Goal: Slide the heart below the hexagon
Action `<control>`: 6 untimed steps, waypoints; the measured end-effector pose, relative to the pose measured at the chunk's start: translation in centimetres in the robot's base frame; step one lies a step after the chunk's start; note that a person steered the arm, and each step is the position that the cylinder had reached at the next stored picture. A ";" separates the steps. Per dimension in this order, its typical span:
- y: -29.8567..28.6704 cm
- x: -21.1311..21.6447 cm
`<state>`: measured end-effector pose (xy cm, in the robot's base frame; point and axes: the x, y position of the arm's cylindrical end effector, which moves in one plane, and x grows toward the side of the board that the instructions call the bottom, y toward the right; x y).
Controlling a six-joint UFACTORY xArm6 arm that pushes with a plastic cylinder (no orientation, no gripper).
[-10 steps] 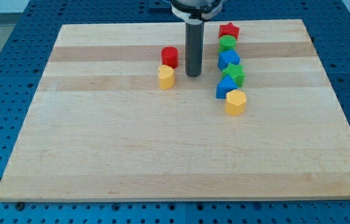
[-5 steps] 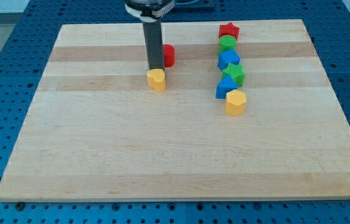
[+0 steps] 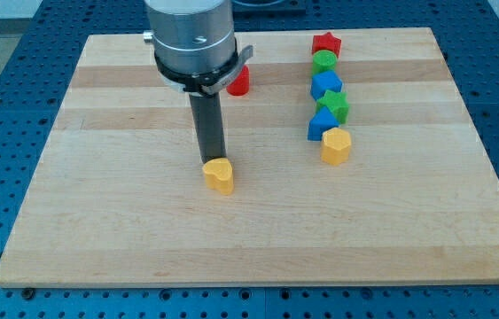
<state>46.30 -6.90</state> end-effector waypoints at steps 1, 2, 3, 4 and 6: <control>-1.5 0.1; -1.7 2.6; -1.7 3.7; -2.5 3.9; -3.3 6.3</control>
<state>52.58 -10.22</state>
